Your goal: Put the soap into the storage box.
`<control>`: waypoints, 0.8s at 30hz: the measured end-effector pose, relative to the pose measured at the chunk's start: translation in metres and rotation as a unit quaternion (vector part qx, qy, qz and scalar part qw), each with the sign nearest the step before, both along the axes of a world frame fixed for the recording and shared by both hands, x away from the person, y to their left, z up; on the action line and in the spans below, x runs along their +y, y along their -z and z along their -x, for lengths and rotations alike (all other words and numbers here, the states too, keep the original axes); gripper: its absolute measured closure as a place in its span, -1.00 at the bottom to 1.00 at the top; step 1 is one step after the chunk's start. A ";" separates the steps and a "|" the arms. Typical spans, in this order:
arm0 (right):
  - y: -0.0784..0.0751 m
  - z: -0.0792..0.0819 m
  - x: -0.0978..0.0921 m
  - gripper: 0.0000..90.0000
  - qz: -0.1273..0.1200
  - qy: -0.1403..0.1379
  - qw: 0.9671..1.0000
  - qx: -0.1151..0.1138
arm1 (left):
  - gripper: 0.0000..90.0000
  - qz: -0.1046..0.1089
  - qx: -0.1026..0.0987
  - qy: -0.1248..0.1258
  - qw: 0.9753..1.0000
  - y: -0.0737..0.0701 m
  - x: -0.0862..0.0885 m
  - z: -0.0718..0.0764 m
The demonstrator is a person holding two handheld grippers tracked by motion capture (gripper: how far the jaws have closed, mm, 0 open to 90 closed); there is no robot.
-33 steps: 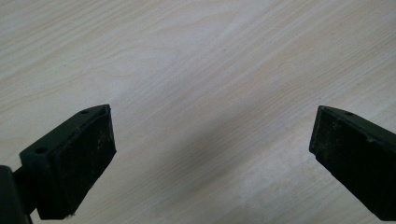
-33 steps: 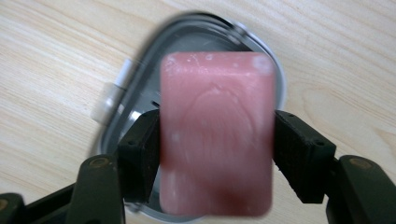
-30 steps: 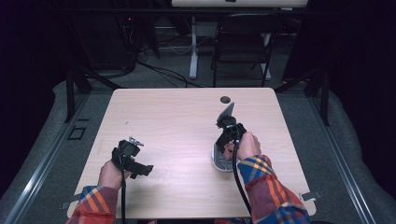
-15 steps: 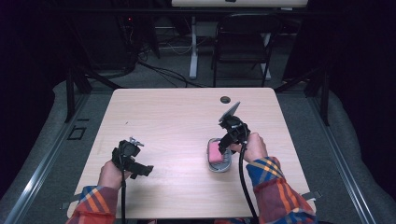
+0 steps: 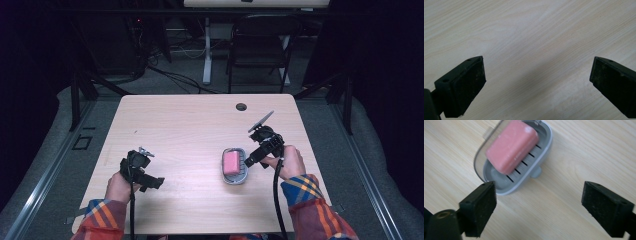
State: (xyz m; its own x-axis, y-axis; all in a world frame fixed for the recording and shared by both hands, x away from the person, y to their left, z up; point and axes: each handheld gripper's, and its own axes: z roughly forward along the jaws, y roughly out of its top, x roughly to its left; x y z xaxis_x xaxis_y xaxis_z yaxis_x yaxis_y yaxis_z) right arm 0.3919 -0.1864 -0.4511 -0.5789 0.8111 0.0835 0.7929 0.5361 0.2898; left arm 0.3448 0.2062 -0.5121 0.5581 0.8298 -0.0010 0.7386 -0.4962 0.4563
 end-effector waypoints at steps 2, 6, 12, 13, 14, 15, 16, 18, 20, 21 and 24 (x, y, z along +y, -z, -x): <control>0.003 0.002 -0.007 -0.87 0.000 0.011 1.000 -0.009 | -1.00 0.001 0.000 0.000 1.000 0.000 0.001 0.000; 0.004 0.006 -0.024 -0.96 0.021 0.006 1.000 -0.013 | -1.00 0.002 0.000 -0.001 1.000 0.000 0.001 0.000; 0.010 0.014 -0.050 -0.99 0.027 0.024 0.999 -0.036 | -1.00 0.003 -0.001 -0.002 1.000 0.000 0.000 0.000; 0.011 0.015 -0.053 -0.99 0.029 0.026 0.999 -0.034 | -1.00 0.004 -0.001 -0.002 1.000 0.000 0.000 0.000; 0.013 0.016 -0.056 -0.99 0.031 0.031 0.998 -0.034 | -1.00 0.004 -0.001 -0.002 1.000 0.000 0.000 0.000; 0.014 0.017 -0.061 -1.00 0.032 0.032 0.999 -0.024 | -1.00 0.003 -0.001 -0.002 1.000 0.000 0.000 0.000; 0.016 0.018 -0.065 -1.00 0.036 0.035 0.998 -0.023 | -1.00 0.003 -0.001 -0.001 1.000 0.000 0.000 0.000; 0.018 0.020 -0.071 -1.00 0.037 0.041 0.998 -0.023 | -1.00 0.004 -0.001 -0.001 1.000 0.000 0.000 0.000; 0.021 0.022 -0.078 -1.00 0.038 0.045 0.998 -0.021 | -1.00 0.004 -0.001 -0.001 1.000 0.000 0.000 0.000; 0.023 0.023 -0.081 -1.00 0.040 0.044 0.998 -0.019 | -1.00 0.004 -0.001 -0.001 1.000 0.000 0.000 0.000; 0.029 0.026 -0.087 -1.00 0.041 0.052 0.998 -0.020 | -1.00 0.004 -0.003 -0.001 1.000 0.000 0.000 0.000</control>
